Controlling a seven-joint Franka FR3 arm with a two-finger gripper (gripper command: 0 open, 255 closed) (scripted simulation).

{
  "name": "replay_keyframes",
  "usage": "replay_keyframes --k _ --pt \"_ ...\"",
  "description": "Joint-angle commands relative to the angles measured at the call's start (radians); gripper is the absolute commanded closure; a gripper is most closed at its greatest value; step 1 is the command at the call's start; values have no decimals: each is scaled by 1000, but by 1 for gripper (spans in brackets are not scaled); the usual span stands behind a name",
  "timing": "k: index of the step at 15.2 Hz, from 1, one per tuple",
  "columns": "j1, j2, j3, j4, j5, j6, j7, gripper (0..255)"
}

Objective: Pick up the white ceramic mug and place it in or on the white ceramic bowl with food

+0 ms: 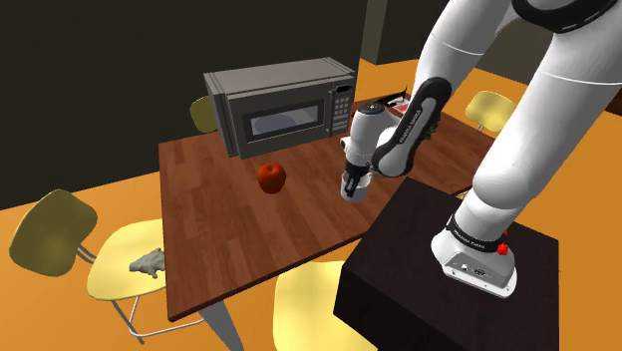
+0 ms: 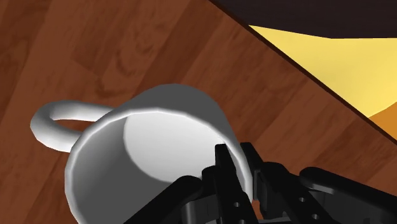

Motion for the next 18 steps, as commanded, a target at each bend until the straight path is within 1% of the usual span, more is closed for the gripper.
replay_keyframes --k 1,3,6,9,11,18 --pt "-6 -47 31 -9 98 -35 -70 255" --pt "6 -91 38 -15 169 -70 -123 255" --pt "31 -154 31 -20 243 -127 -177 255" --pt "53 -215 20 -20 288 -186 -211 255" --pt "62 -244 15 -19 304 -217 -224 255" --pt "-44 -224 -145 13 272 -221 -459 255"
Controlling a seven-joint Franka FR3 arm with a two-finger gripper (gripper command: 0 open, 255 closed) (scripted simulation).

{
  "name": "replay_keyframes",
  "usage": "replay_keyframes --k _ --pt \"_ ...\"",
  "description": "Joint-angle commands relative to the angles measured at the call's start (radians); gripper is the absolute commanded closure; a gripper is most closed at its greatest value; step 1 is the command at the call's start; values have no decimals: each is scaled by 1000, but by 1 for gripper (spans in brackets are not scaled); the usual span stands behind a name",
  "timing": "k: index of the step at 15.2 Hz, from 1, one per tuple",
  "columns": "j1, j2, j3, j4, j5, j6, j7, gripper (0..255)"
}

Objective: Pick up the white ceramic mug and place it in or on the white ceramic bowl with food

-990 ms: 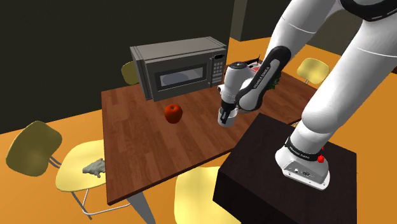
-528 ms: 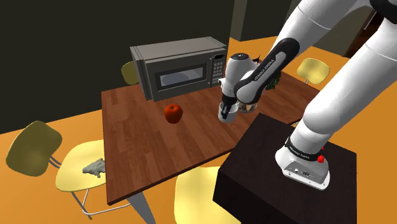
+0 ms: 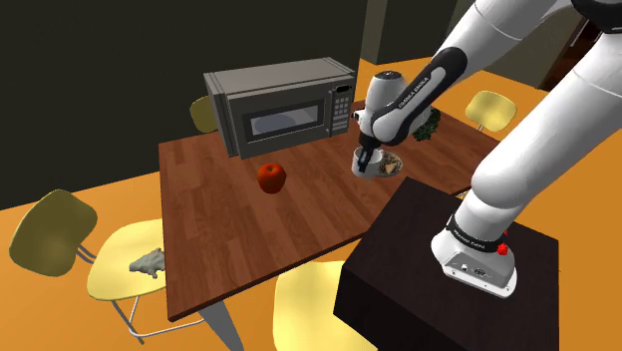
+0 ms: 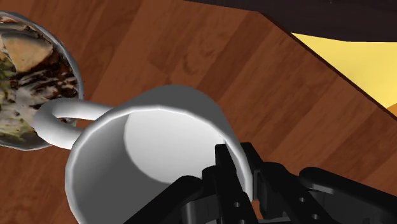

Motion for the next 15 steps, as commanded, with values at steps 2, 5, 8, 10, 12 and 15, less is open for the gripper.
replay_keyframes --k 2,5,8,10,12,15 --pt "-42 15 -68 25 -7 -7 -106 255" --pt "-79 47 -129 69 -5 -16 -206 255" --pt "-111 87 -185 123 9 -29 -306 255" --pt "-131 118 -218 165 25 -39 -374 255" --pt "-150 151 -247 211 45 -52 -441 255" --pt "-182 206 -282 288 82 -76 -539 255"
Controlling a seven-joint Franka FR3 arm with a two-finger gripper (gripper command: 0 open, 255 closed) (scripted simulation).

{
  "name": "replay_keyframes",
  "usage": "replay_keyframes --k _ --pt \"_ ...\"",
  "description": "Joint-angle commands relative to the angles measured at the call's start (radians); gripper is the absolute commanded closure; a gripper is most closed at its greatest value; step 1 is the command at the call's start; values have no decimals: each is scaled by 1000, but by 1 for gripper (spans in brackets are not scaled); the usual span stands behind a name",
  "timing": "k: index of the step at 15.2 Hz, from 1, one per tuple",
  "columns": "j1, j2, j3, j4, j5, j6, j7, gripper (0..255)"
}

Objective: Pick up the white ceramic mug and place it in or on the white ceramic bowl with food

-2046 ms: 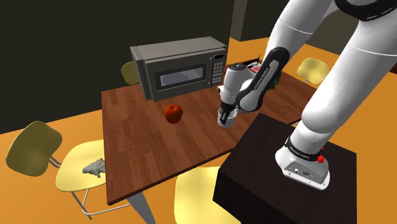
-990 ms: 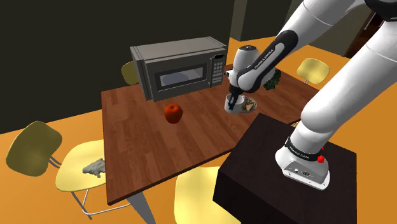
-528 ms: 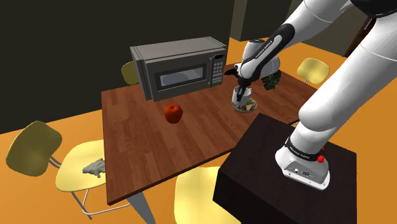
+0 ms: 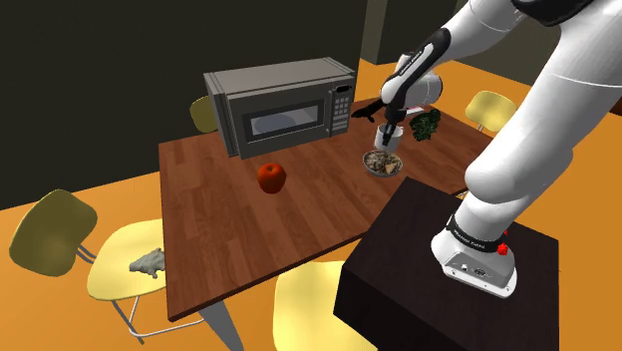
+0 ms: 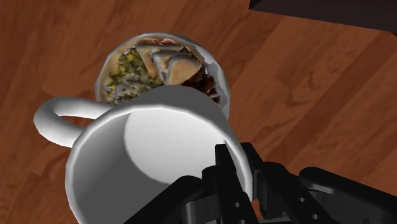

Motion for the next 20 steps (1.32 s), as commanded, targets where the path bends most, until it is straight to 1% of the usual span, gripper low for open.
replay_keyframes --k 1,2,11,18,20 --pt "-23 41 -21 52 27 -13 -69 255" --pt "-39 69 -33 93 47 -27 -113 255" --pt "-54 193 -5 91 123 95 -170 255" --pt "-84 297 38 105 188 184 -219 255" --pt "-84 297 38 105 188 184 -219 255"
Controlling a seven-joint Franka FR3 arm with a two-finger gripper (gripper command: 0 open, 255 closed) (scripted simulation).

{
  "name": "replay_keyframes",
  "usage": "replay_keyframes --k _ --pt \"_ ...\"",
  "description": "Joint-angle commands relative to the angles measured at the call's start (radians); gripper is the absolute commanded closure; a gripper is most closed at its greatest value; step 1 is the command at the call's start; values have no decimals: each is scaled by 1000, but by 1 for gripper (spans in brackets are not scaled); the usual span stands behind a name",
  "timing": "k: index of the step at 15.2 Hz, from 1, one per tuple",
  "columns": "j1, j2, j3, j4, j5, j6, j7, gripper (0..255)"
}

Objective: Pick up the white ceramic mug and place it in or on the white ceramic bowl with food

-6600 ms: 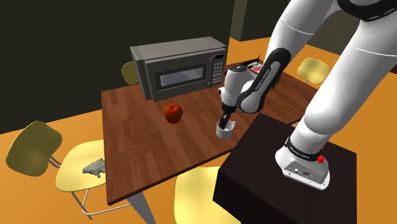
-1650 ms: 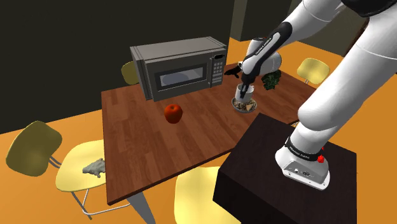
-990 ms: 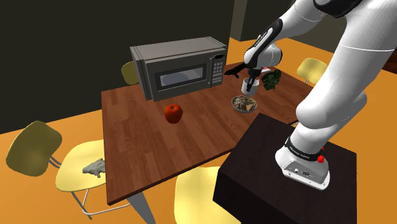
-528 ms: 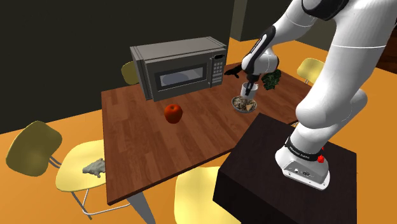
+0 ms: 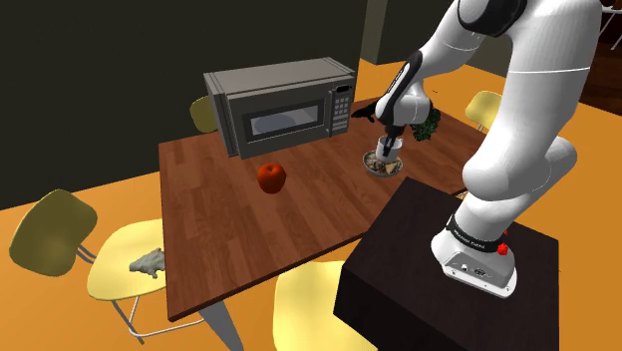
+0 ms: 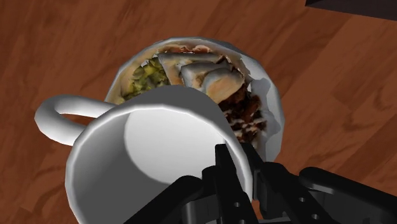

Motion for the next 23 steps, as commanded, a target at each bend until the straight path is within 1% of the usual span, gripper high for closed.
replay_keyframes --k 1,6,7,12,14,16,23 --pt "-2 5 2 2 2 3 -2 255" --pt "-2 5 2 2 2 3 -2 255" --pt "-2 5 2 2 2 3 -2 0" --pt "-2 5 2 2 2 3 -2 0" --pt "25 -74 -34 -16 -41 -56 31 0" --pt "41 -143 -58 -27 -85 -112 63 0" --pt "39 -143 -57 -27 -85 -112 64 0"
